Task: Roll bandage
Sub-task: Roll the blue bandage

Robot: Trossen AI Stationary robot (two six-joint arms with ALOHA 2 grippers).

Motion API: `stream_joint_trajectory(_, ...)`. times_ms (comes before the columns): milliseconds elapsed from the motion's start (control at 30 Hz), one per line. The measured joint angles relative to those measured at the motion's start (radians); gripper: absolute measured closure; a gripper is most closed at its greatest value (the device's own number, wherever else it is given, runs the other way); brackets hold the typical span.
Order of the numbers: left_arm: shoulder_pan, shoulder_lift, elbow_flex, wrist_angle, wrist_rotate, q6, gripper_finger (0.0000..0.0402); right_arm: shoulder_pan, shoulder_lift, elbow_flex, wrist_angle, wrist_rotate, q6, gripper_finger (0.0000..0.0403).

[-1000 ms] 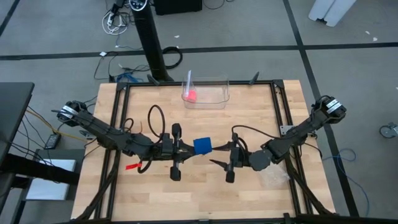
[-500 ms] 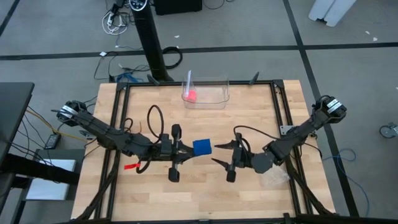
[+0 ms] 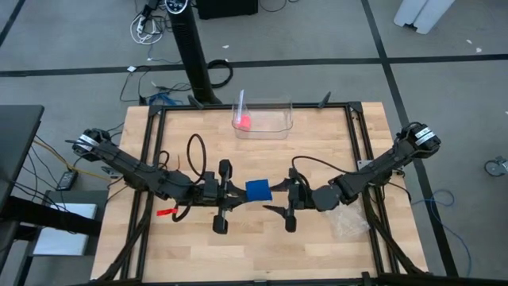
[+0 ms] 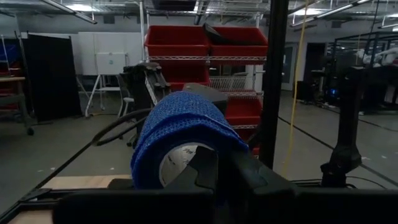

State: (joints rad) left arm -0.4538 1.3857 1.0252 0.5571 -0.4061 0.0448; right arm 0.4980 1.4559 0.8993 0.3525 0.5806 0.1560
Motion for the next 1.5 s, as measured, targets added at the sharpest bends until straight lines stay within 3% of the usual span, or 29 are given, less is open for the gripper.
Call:
stream_joint_trajectory(167,0.0,0.0,0.0,0.0,0.015,-0.012,0.0384,-0.004,0.013,-0.001,0.027,0.018,-0.046,0.0205)
stream_joint_trajectory(400,0.0,0.0,0.0,0.0,0.115,-0.122,0.0384,-0.014,-0.002,-0.001,0.067,0.038,-0.223,0.0386)
stream_joint_trajectory(633,0.0,0.0,0.0,-0.005,0.195,-0.188,0.0384,-0.057,-0.061,-0.001,0.081,0.054,-0.363,0.0398)
stream_joint_trajectory(1233,0.0,0.011,0.0,-0.008,0.29,-0.238,0.0384,-0.232,-0.207,-0.001,0.122,0.049,-0.56,0.0401)
stream_joint_trajectory(1500,0.002,0.05,0.0,0.004,0.301,-0.237,0.0384,-0.344,-0.233,0.0,0.132,-0.059,-0.579,0.0402)
